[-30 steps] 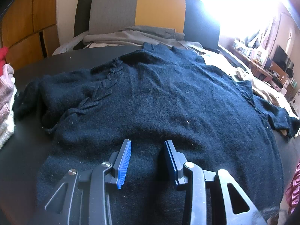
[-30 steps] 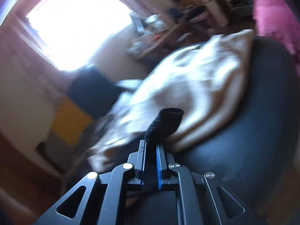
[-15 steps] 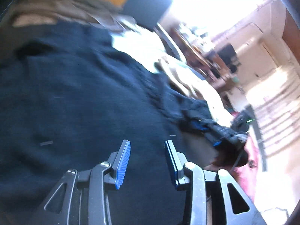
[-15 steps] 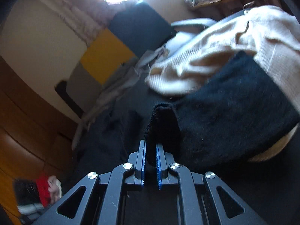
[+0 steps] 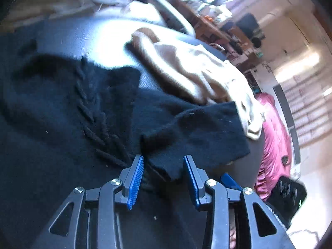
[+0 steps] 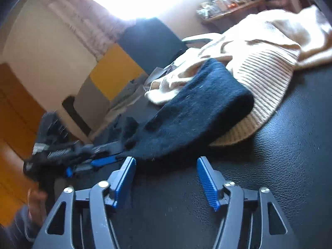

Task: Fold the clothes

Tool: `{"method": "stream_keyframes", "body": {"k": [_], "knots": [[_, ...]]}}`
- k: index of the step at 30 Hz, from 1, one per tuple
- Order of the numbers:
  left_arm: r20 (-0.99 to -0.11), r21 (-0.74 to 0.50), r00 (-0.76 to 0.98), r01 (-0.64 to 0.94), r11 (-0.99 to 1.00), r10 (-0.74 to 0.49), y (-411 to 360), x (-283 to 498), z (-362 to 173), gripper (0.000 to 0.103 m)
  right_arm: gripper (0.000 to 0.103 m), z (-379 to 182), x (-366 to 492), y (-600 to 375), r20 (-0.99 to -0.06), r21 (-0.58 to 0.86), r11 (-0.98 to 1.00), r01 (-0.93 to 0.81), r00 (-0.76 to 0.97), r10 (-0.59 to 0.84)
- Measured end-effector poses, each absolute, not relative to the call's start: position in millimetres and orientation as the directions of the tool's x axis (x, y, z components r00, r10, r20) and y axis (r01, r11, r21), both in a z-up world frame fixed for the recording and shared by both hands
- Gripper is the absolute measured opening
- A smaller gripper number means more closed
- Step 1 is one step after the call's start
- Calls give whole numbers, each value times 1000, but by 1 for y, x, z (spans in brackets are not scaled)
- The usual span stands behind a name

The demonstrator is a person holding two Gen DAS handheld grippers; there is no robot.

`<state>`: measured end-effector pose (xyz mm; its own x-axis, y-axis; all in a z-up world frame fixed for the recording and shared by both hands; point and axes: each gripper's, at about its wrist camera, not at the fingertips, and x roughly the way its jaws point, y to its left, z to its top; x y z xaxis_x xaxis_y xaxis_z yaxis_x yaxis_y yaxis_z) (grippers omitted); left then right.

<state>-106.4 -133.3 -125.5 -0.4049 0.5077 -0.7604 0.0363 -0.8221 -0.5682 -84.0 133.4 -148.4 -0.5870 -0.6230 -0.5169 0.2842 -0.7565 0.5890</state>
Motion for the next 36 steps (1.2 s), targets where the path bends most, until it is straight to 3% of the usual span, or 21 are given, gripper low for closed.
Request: {"method": "stream_keyframes", "body": {"k": [3, 5, 10, 19, 21, 23, 24, 32, 36], "knots": [[-734, -589, -452, 52, -806, 507, -145, -108, -122, 40, 80, -148, -85, 125, -513, 562, -756, 336, -575, -637], [-732, -575, -461, 25, -818, 501, -147, -116, -117, 40, 80, -149, -84, 127, -499, 570, -745, 347, -574, -649], [-779, -364, -490, -155, -918, 391, -123, -129, -100, 40, 82, -152, -81, 134, -469, 589, -721, 365, -572, -673], [-823, -200, -467, -296, -934, 324, -94, -129, -111, 41, 85, -151, -81, 130, -467, 579, -718, 386, -564, -681], [-831, -163, -464, -327, -931, 308, -87, -129, -113, 29, 85, -151, -81, 129, -467, 578, -719, 387, -565, -680], [-839, -125, -460, -357, -926, 291, -80, -129, -116, 8, 86, -151, -82, 129, -470, 574, -721, 388, -564, -679], [-842, -107, -459, -372, -922, 283, -77, -129, -117, 8, 86, -151, -82, 128, -471, 573, -722, 389, -564, -678], [-738, -400, -497, -224, -889, 457, -126, -127, -76, 4, 86, -151, -85, 128, -485, 559, -729, 394, -559, -673], [-709, -420, -524, -224, -880, 472, -147, -124, -42, 4, 87, -151, -87, 127, -494, 554, -734, 392, -556, -669]]}}
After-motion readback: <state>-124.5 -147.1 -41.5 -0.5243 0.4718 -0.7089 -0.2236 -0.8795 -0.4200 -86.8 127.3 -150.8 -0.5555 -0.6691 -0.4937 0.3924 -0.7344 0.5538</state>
